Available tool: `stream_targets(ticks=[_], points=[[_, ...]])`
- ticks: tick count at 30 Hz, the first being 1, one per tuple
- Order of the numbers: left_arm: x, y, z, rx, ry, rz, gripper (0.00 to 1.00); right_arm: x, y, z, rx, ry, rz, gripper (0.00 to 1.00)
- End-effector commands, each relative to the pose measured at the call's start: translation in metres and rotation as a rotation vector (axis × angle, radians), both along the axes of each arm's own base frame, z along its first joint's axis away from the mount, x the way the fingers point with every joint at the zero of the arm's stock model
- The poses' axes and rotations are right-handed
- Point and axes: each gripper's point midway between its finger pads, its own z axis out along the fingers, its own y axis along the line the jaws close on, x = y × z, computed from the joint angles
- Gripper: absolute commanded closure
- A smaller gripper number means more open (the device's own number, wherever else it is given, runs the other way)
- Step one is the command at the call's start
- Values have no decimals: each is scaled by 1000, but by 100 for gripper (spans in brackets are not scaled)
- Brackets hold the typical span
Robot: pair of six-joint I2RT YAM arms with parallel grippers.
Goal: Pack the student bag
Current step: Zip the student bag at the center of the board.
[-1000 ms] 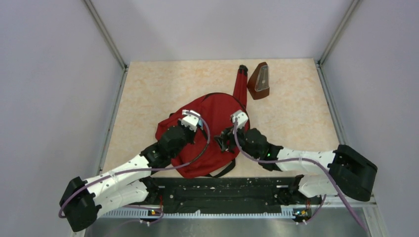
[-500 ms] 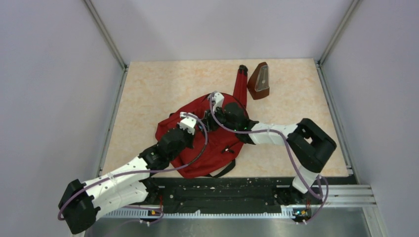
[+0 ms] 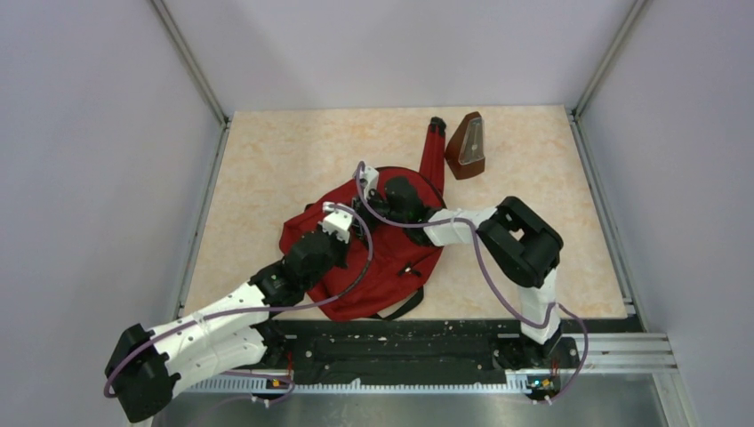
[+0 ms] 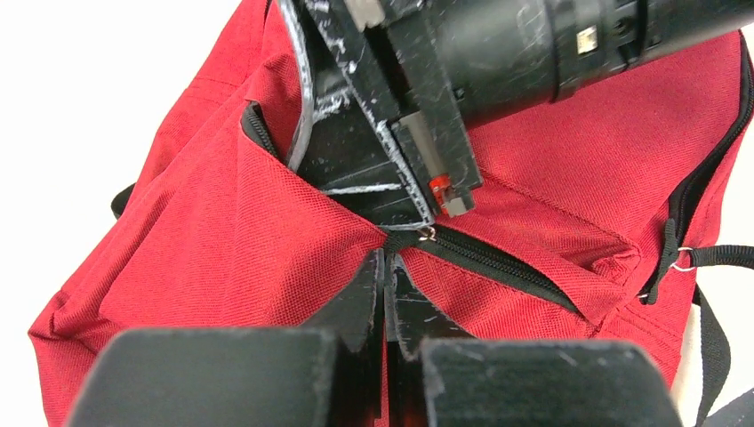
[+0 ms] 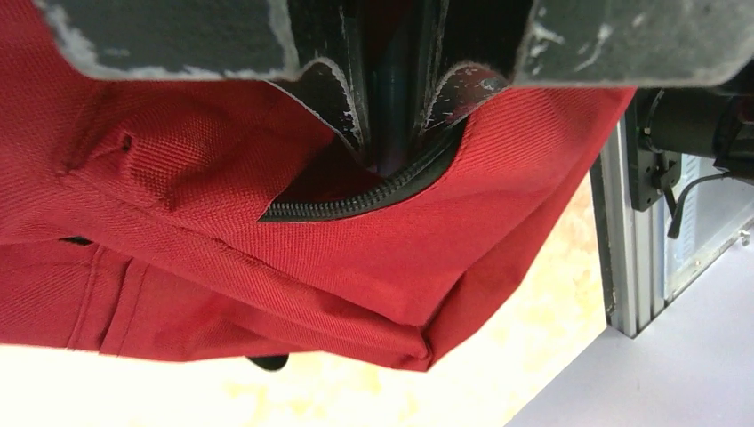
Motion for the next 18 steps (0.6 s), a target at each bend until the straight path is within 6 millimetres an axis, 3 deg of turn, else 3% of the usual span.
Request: stream_targets(ticks=[1, 8, 10, 13, 18], points=[[4, 3, 15, -30, -30, 29, 100, -11, 11, 4, 4, 16, 79, 83], [10, 8, 29, -24, -70, 63, 100, -10, -28, 68, 40, -92, -15, 47], [12, 8, 34, -23, -85, 64, 100, -14, -42, 75, 27, -114, -49, 37], [15, 7, 39, -17, -100, 64, 100, -24, -64, 79, 30, -132, -99, 29], [17, 4, 43, -13, -112, 52, 100, -46, -86, 62, 41, -131, -108, 28]])
